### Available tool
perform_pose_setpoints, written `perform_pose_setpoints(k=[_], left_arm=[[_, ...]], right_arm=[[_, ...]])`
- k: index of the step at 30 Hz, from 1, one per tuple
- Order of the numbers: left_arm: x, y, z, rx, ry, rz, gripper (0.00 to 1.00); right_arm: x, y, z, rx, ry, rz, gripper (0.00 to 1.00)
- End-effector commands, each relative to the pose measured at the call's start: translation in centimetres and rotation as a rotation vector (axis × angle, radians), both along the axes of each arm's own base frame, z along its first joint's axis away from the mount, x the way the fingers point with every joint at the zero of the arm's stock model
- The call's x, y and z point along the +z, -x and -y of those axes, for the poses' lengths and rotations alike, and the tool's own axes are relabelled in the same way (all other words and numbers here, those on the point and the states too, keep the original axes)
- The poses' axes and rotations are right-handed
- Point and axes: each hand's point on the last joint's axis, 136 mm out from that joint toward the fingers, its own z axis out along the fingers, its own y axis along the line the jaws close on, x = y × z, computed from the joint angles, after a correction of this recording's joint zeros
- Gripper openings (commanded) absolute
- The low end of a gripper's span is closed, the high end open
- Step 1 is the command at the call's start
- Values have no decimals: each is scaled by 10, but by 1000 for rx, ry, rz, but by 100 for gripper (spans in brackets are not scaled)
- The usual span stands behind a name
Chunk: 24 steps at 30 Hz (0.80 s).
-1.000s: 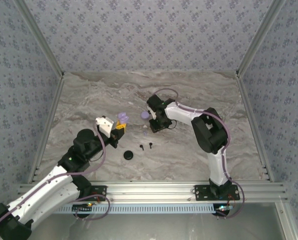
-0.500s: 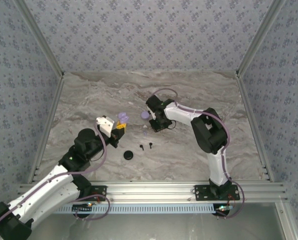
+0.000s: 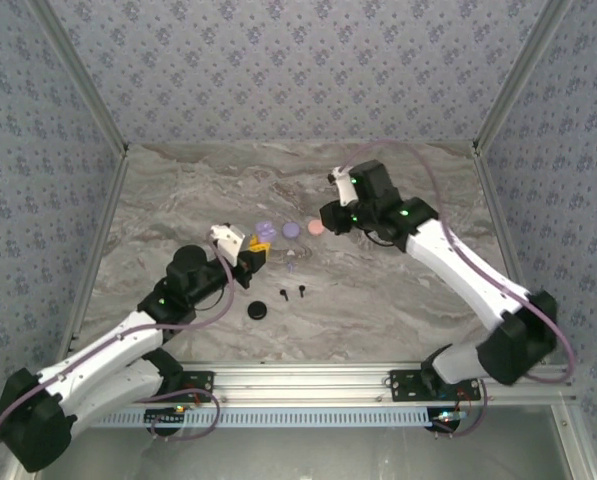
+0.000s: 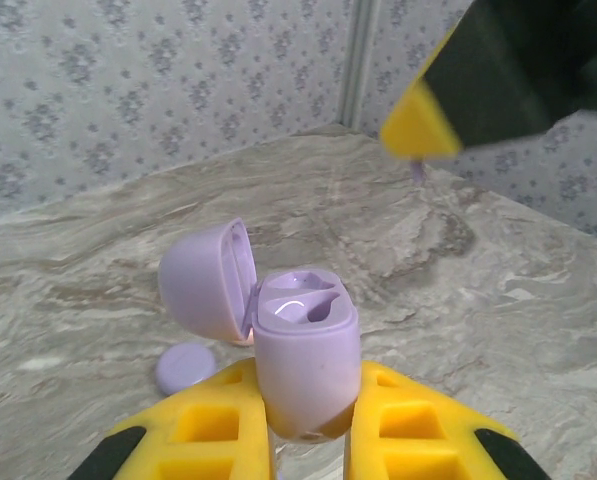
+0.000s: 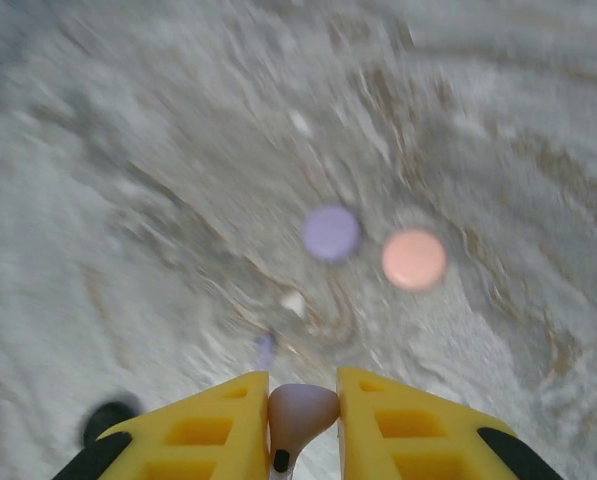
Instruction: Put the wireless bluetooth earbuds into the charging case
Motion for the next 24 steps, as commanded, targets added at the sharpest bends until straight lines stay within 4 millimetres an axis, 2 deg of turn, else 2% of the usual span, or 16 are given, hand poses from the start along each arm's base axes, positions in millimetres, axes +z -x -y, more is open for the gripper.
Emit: perform_pose_setpoints(k=[1, 2, 6, 10, 13, 24], left_arm=[[65, 5, 21, -109, 133, 133, 0], [68, 5, 24, -121, 140, 139, 0], [80, 5, 36, -175, 167, 158, 0], [88, 5, 44, -217, 188, 173, 0], [92, 5, 48, -234, 199, 177, 0], [96, 7, 52, -257, 205, 179, 0]], right_arm=[[40, 21, -11, 66, -166, 54, 24], [55, 26, -11, 71, -215, 84, 24], [97, 41, -17, 105, -363, 161, 24], [117, 51, -28, 147, -437, 190, 24], [121, 53, -38, 164, -457, 195, 24], [103, 44, -56, 166, -416, 161, 24]])
